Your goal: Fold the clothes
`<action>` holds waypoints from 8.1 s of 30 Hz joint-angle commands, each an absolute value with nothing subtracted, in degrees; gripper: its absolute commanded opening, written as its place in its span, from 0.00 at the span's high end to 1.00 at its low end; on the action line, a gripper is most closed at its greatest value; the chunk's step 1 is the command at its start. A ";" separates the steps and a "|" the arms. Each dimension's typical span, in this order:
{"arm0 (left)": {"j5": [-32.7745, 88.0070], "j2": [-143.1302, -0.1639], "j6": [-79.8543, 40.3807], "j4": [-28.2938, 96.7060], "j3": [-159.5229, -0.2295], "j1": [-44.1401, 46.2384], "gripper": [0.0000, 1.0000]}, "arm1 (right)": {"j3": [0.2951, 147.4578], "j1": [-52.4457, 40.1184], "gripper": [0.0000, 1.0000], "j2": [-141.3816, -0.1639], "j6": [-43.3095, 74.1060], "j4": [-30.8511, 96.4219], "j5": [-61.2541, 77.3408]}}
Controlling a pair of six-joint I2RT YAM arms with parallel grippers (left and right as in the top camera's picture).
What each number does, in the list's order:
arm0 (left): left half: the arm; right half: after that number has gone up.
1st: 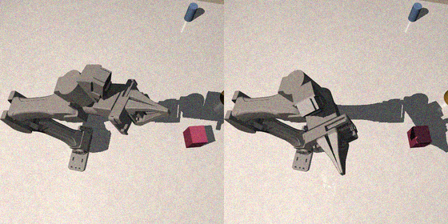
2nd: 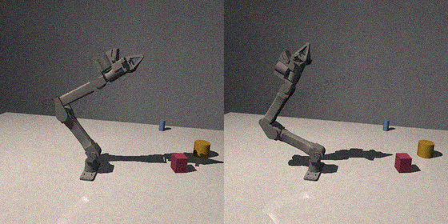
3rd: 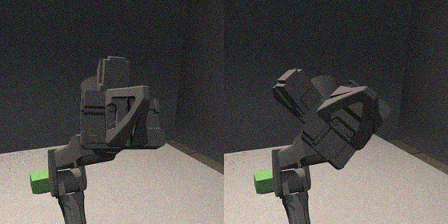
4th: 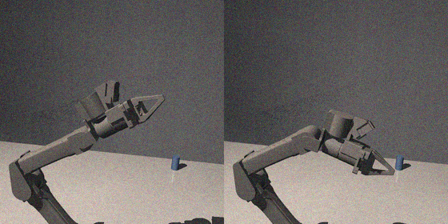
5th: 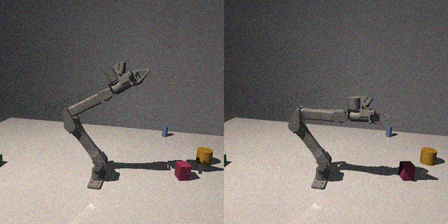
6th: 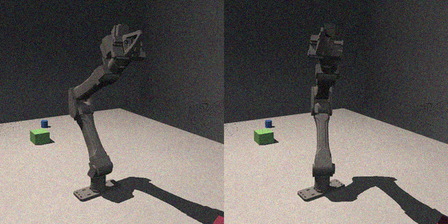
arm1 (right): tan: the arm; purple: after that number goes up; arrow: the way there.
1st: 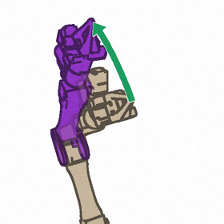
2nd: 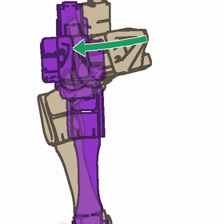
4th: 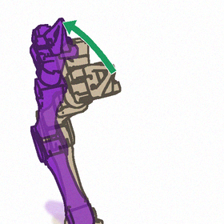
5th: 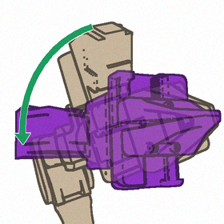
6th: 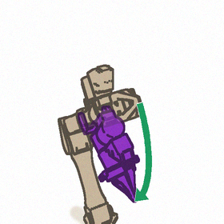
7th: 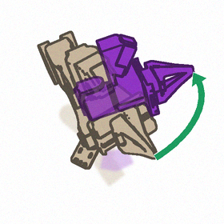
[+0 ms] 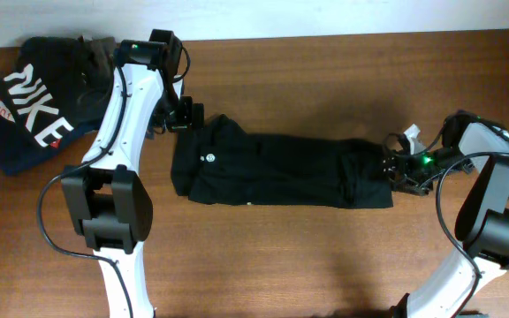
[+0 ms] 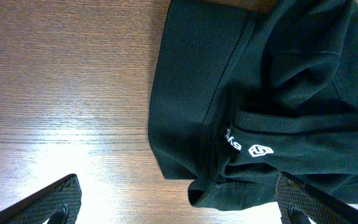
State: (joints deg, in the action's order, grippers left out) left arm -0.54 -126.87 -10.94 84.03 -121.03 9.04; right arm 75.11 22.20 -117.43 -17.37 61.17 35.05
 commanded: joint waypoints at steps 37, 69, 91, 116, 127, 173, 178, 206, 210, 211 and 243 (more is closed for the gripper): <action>0.25 -125.86 -11.25 83.26 -121.58 9.02 0.01 | 77.78 21.41 0.93 -109.21 2.26 61.82 12.16; 0.27 -125.86 -11.25 83.44 -121.58 9.02 0.01 | 77.80 -8.12 0.70 -105.73 12.99 62.39 -3.66; 0.27 -125.86 -11.25 83.61 -121.58 9.02 0.01 | 76.18 -22.20 0.40 -106.39 19.05 55.48 8.40; 0.25 -125.86 -11.22 83.20 -121.54 9.02 0.01 | 82.72 8.67 0.41 -115.72 -11.35 56.55 66.46; 0.27 -125.86 -11.22 83.22 -121.54 9.02 0.01 | 82.72 5.02 0.41 -131.66 -11.18 52.58 65.39; 0.25 -125.86 -11.22 82.89 -121.54 9.02 0.01 | 68.55 4.99 0.24 -98.98 -6.52 47.99 64.40; 0.25 -125.89 -11.25 82.54 -121.54 9.02 0.01 | 72.14 4.89 0.16 -99.66 -6.55 45.56 62.28; 6.55 -125.89 -7.14 74.76 -110.54 8.97 0.01 | 75.02 4.51 0.01 -91.57 -0.34 43.46 55.57; 15.38 -125.89 -3.86 67.18 -102.65 8.95 0.01 | 75.02 4.51 0.01 -87.46 -1.91 51.70 48.90; 17.15 -125.89 -3.07 65.82 -101.19 8.95 0.01 | 75.02 4.51 0.01 -87.46 -2.72 52.90 48.36; 40.77 -125.89 2.50 48.45 -79.64 6.59 0.01 | 73.23 4.51 0.01 -88.33 -8.36 59.81 45.67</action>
State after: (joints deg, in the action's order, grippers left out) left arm 45.95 -123.20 4.25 49.71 -82.50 3.07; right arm 73.65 4.71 -88.05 -7.70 59.81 45.91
